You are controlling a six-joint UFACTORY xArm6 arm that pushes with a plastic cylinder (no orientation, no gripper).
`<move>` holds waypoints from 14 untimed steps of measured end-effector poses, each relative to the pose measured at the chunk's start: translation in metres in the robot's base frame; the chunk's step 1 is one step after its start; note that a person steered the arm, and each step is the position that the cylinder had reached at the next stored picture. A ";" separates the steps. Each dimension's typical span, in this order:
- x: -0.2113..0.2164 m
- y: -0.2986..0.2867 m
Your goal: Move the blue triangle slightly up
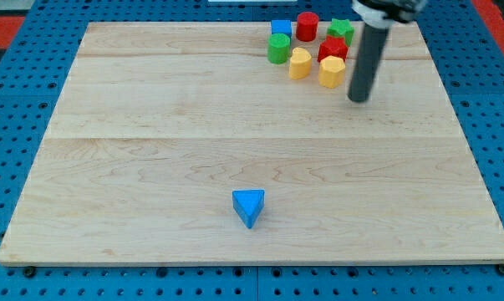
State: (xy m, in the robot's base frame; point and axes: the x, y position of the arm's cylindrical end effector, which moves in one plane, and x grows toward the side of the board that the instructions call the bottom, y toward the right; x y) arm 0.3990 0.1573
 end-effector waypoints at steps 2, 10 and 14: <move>0.121 0.000; 0.117 -0.245; 0.110 -0.157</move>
State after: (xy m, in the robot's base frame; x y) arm 0.5087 0.0007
